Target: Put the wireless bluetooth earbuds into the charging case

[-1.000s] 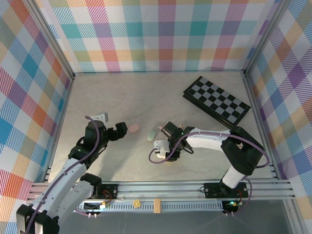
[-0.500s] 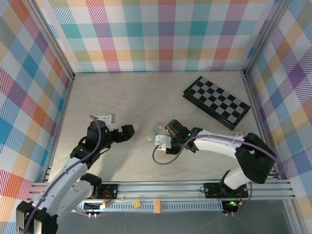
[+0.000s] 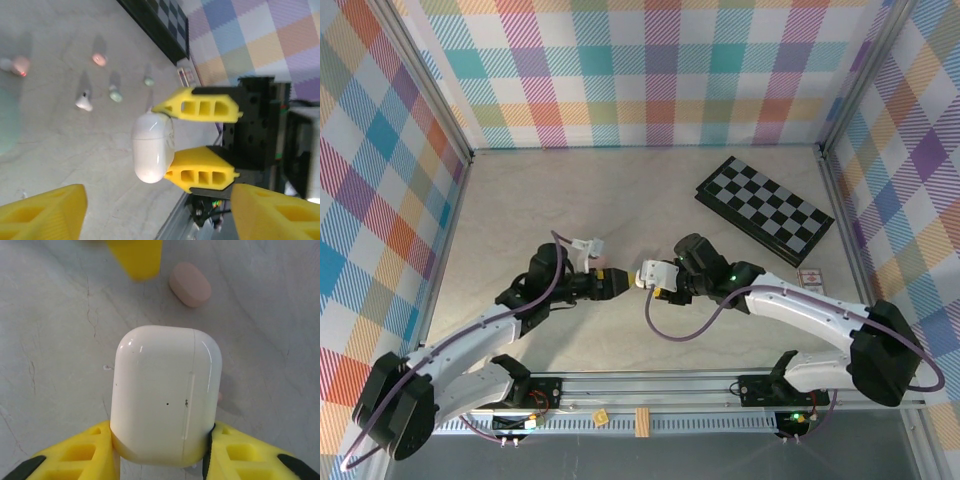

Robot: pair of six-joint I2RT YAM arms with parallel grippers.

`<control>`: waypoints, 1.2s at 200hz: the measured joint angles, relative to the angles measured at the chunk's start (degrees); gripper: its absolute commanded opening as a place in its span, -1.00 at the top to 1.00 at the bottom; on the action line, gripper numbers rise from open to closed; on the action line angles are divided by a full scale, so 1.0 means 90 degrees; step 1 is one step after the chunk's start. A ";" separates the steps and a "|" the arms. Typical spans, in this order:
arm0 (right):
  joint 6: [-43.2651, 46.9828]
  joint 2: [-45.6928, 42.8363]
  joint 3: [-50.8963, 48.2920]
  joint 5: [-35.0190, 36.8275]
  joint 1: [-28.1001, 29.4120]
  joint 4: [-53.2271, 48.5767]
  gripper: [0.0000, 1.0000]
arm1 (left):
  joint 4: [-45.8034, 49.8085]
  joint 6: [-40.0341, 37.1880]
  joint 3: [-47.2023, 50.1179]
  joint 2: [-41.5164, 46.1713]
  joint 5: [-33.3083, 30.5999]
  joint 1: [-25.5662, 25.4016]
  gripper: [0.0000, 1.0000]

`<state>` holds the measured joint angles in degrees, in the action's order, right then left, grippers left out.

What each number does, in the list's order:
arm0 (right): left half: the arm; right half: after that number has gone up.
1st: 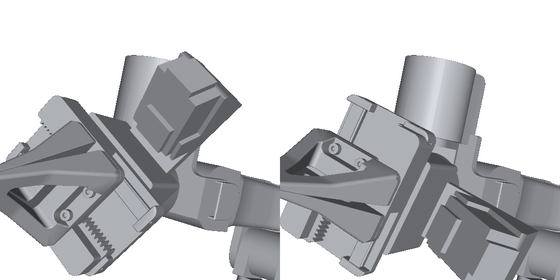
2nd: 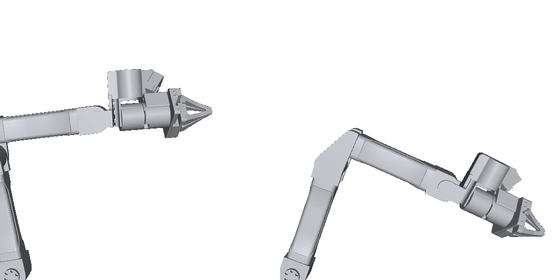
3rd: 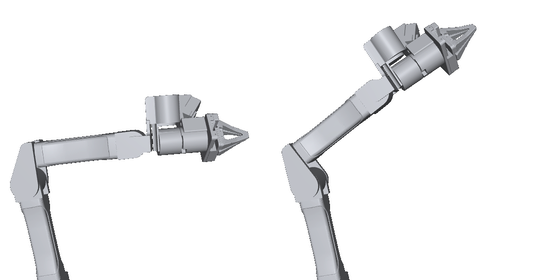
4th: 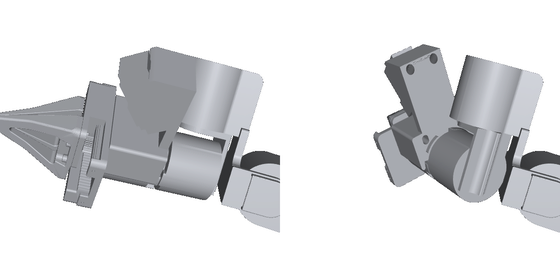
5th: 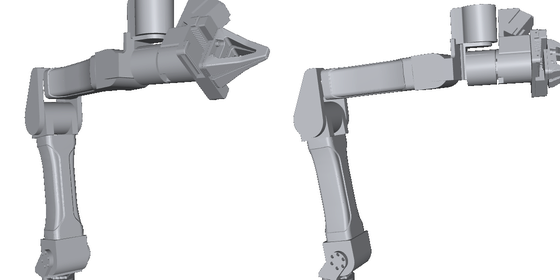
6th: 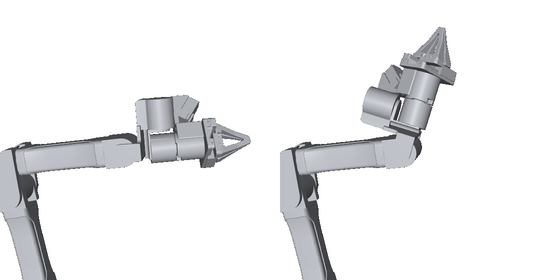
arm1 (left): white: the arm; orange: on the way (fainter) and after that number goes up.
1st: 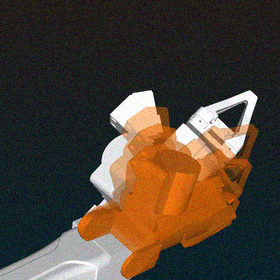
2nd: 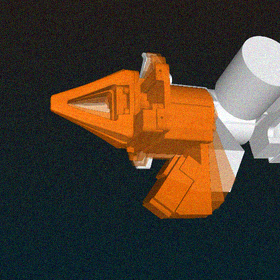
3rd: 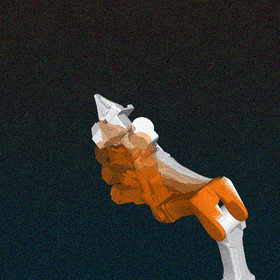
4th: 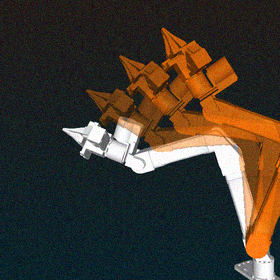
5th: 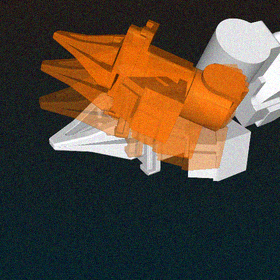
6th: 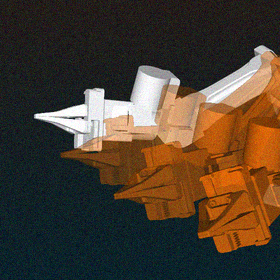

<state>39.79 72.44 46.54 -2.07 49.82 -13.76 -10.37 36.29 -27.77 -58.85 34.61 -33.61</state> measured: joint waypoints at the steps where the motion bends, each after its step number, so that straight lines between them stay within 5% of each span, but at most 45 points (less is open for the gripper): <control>1: -0.0002 -0.0007 0.0000 -0.0012 0.0000 0.0000 0.24 | -0.0012 -0.0005 0.0000 -0.0012 0.0007 -0.0007 -0.32; 85: -0.0289 -0.0117 0.0000 -0.0517 0.0000 -0.0046 0.25 | -0.0933 0.0260 -0.0058 -0.0969 0.0282 -0.0362 0.22; 129: -0.0396 -0.0117 0.0000 -0.0454 -0.0015 -0.0046 0.17 | -0.1047 0.0369 -0.0146 -0.1134 0.0357 -0.0449 0.85; 172: -0.0612 -0.0338 0.0000 -0.0748 -0.0192 -0.0019 -0.47 | -0.1404 -0.0126 0.0034 -0.0903 0.0321 -0.0512 0.90; 199: -0.0923 -0.0952 0.0000 -0.1899 -0.0826 -0.0034 -0.52 | -0.2062 -0.1129 0.0493 -0.0517 0.0367 -0.0544 0.71; 240: -0.1552 -0.1345 0.0056 -0.3390 -0.1457 -0.0153 -0.54 | -0.1979 -0.3288 0.0355 -0.0243 0.0690 -0.0670 0.72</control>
<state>25.82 60.34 47.05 -32.58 36.71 -15.14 -28.18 6.70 -24.58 -61.04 40.82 -39.64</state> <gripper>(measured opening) 0.766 0.163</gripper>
